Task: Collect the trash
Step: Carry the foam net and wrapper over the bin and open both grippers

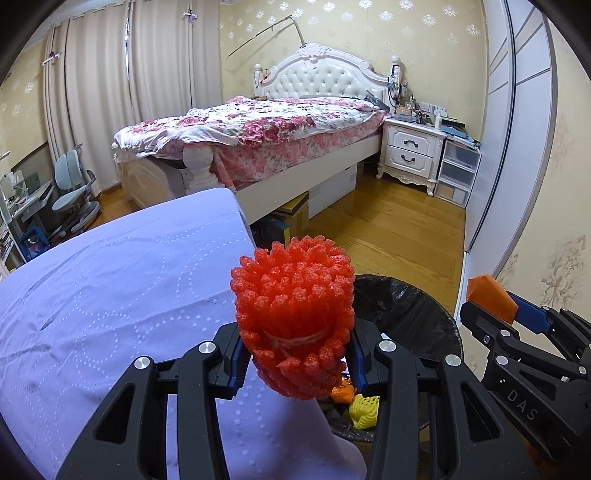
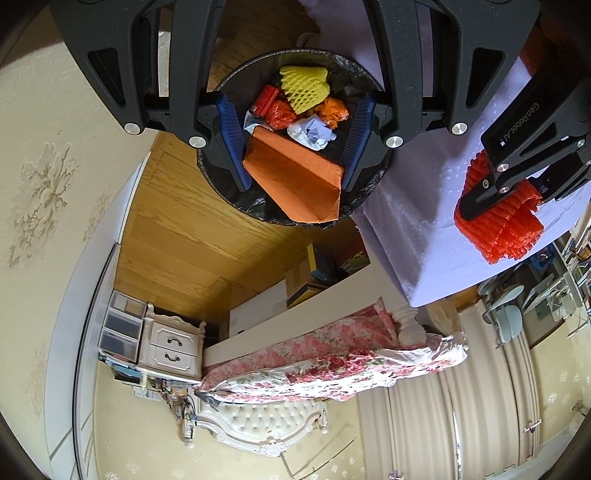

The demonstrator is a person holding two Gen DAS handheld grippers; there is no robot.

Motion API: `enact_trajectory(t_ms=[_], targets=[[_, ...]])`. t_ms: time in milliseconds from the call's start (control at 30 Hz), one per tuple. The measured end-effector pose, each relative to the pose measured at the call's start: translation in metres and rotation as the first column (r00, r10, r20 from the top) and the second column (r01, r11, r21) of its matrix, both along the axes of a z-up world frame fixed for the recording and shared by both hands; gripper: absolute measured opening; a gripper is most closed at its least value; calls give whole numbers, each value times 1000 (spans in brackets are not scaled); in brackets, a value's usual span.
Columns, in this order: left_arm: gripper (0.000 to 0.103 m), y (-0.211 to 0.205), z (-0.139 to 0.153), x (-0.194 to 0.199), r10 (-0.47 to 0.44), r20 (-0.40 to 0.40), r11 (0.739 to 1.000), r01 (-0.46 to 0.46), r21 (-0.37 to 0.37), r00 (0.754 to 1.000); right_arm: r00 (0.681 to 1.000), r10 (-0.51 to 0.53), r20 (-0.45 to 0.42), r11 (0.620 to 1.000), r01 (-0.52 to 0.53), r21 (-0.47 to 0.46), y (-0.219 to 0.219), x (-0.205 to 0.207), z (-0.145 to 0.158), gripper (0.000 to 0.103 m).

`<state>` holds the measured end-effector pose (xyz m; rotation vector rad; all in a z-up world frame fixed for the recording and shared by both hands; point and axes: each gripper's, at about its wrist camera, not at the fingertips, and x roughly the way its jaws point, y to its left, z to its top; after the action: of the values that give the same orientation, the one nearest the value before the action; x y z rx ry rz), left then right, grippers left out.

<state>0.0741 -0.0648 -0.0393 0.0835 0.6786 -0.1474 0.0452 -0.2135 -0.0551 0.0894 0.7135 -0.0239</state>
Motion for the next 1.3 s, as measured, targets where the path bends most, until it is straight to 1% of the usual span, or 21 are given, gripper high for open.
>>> enact_trajectory(t_ms=[200, 333, 433, 500, 567, 600, 633, 700, 867, 967, 1133, 1300], targets=[[44, -7, -4, 12, 7, -13, 1000, -7, 11, 1000, 1000, -11, -10, 1000, 11, -3, -8, 10, -2, 49], [45, -13, -7, 12, -1, -19, 1000, 2, 18, 1000, 1000, -21, -15, 1000, 21, 5, -12, 16, -4, 49], [49, -13, -9, 12, -1, -35, 1000, 2, 21, 999, 999, -30, -26, 999, 31, 13, -14, 20, -6, 50], [57, -14, -11, 14, 0, -44, 1000, 2, 31, 999, 999, -33, -32, 999, 33, 10, -15, 23, -6, 50], [63, -15, -12, 16, 6, -47, 999, -4, 42, 999, 999, -37, -36, 999, 37, 8, -15, 24, -7, 51], [66, -14, -13, 17, 9, -47, 999, -7, 44, 999, 999, -39, -34, 999, 39, 9, -16, 24, -7, 53], [68, -14, -13, 17, 11, -48, 999, -9, 43, 999, 999, -46, -29, 999, 46, 8, -17, 24, -6, 59], [74, -14, -14, 16, 19, -49, 999, -16, 46, 999, 998, -52, -27, 999, 52, 6, -18, 24, -6, 60], [78, -17, -13, 16, 14, -47, 998, -11, 57, 999, 998, -63, -23, 998, 63, 4, -20, 24, -6, 61], [81, -20, -13, 17, 22, -40, 997, -19, 80, 999, 997, -71, -17, 997, 71, 1, -22, 22, -5, 62], [84, -23, -10, 14, 6, -30, 998, -4, 70, 1000, 996, -85, -9, 996, 85, 0, -25, 21, -2, 65], [86, -26, -7, 12, -3, -18, 998, 4, 65, 1000, 995, -99, -3, 995, 99, -2, -29, 19, 0, 66]])
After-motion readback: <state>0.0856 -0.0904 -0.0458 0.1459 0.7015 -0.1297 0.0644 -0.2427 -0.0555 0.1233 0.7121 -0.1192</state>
